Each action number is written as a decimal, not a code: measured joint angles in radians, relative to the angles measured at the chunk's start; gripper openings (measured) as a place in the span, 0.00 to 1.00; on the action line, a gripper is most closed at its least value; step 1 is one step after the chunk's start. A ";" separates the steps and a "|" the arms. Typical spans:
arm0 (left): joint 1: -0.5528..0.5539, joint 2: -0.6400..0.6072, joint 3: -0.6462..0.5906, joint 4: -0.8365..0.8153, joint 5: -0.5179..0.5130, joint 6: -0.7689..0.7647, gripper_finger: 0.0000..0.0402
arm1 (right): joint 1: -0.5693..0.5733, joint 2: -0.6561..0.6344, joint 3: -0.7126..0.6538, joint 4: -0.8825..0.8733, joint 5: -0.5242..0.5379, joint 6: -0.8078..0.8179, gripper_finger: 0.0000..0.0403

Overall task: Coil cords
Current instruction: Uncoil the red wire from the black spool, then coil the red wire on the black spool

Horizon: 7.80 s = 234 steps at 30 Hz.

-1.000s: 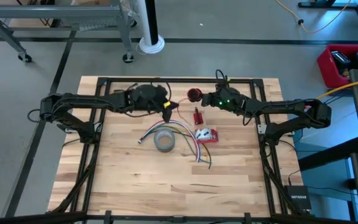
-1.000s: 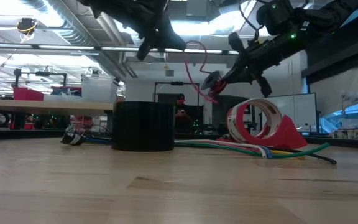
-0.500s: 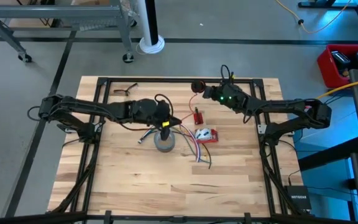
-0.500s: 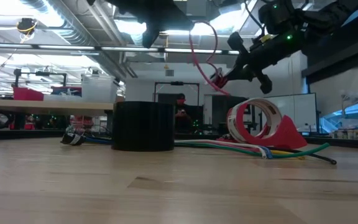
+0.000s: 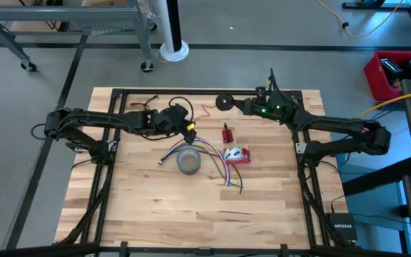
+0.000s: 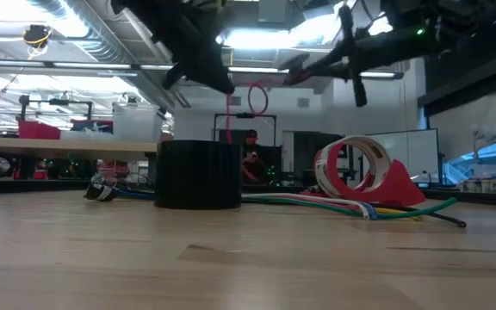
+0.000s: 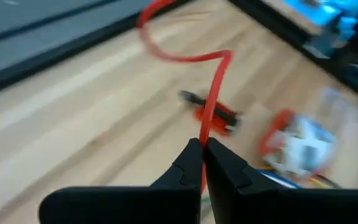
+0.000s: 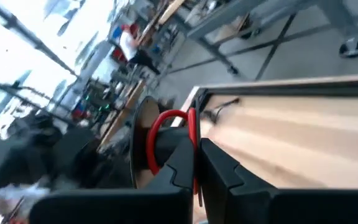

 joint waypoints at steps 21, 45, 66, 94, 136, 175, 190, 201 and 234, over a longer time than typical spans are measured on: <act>0.131 -0.001 0.000 0.352 0.241 0.073 0.00 | 0.163 0.164 -0.001 -0.299 0.389 -0.027 0.03; -0.123 -0.001 0.000 0.253 0.332 -0.085 0.00 | -0.133 0.262 0.000 0.155 0.174 0.042 0.03; 0.022 -0.029 0.000 -0.014 0.034 -0.142 0.00 | -0.179 0.220 0.000 0.082 -0.470 0.133 0.03; 0.144 -0.045 0.000 0.525 0.264 0.075 0.00 | 0.080 0.222 0.000 -0.208 0.131 -0.002 0.03; -0.140 -0.036 0.000 0.204 0.492 0.154 0.10 | 0.037 0.222 0.000 0.271 0.276 -0.029 0.03; -0.013 0.036 0.000 0.293 0.321 0.231 0.12 | 0.040 0.017 0.000 -0.117 -0.304 -0.089 0.03; -0.012 0.035 0.000 0.346 0.365 0.184 0.12 | 0.041 0.017 0.000 -0.160 -0.409 -0.165 0.03; -0.021 0.165 0.000 0.537 0.458 0.115 0.12 | 0.118 0.018 -0.001 -0.176 -0.377 -0.248 0.03; 0.052 0.082 0.000 0.514 0.366 0.167 0.00 | 0.119 0.017 0.000 -0.148 -0.358 -0.175 0.23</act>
